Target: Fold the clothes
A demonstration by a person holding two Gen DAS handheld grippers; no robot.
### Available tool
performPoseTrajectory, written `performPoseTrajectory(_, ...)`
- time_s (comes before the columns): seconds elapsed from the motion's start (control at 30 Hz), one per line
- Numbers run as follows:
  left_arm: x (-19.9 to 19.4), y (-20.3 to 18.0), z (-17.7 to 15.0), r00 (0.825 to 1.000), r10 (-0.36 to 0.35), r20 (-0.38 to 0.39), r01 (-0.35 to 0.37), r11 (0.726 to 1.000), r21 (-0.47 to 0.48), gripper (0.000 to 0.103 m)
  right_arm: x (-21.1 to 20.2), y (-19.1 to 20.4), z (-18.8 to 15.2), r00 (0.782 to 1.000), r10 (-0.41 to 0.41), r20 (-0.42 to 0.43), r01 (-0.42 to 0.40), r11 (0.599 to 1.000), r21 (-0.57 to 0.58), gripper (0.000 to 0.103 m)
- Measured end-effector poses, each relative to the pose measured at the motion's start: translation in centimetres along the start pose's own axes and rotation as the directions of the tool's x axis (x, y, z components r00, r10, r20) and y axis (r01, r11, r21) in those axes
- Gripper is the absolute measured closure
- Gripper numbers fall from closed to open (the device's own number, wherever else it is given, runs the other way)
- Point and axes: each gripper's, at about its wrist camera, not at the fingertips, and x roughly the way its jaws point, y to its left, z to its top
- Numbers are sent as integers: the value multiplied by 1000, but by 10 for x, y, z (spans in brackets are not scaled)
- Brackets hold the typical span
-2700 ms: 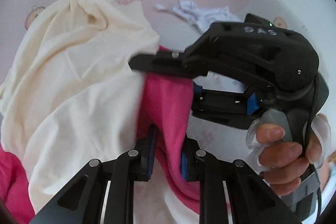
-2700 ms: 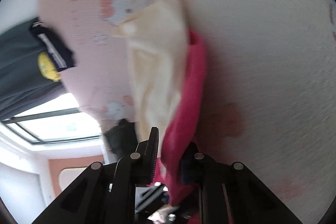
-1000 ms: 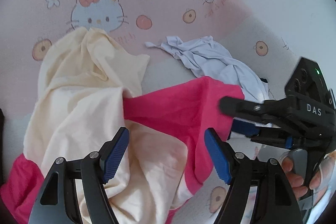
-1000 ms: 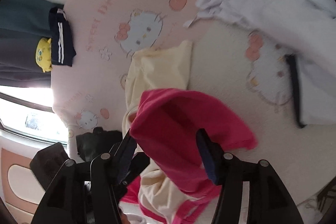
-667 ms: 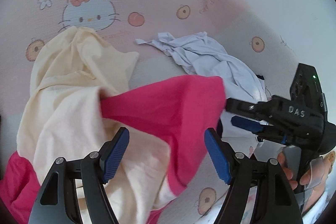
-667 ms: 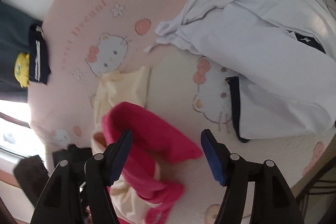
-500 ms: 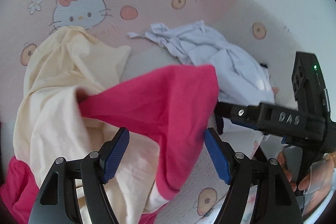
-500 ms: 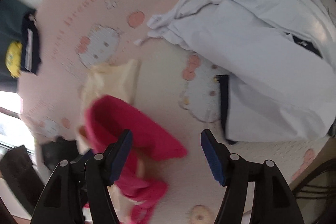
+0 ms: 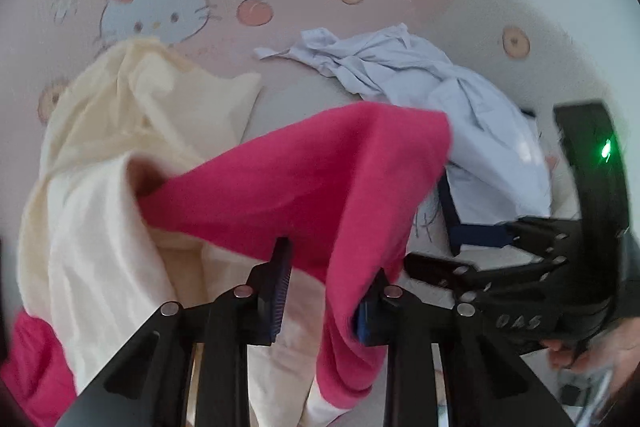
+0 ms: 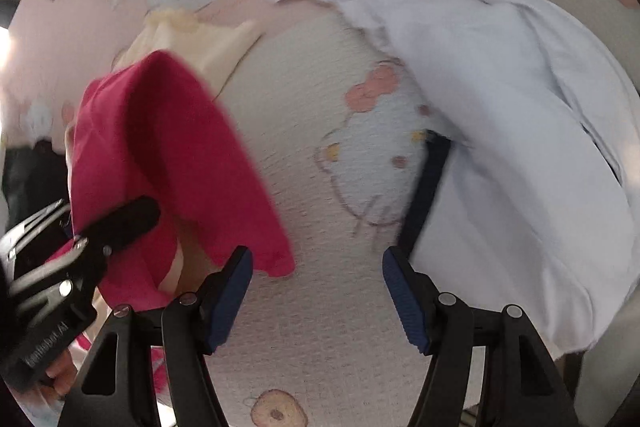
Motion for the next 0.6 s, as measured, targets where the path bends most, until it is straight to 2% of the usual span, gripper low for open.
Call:
performPoseTrajectory(0.13, -6, 17, -3, 1000, -7, 8, 7, 999, -34, 79, 10, 21, 5, 1000, 3, -2, -3, 997, -83, 36)
performPoseTrajectory(0.23, -6, 25, -4, 1000, -11, -1, 11, 999, -36, 79, 21, 37, 11, 999, -50, 1, 49, 986, -158, 36)
performPoseTrajectory(0.53, -4, 51, -8, 1000, -19, -10, 18, 996, -90, 79, 35, 46, 21, 999, 5, 43, 0, 994, -107, 37)
performPoseTrajectory(0.57, -4, 53, -9, 1000, -17, -11, 16, 995, -97, 79, 35, 46, 21, 999, 11, 48, -6, 995, -98, 38)
performPoseTrajectory(0.6, -3, 56, -9, 1000, -18, -13, 17, 995, -102, 79, 36, 47, 21, 998, 9, 55, -3, 995, -98, 50)
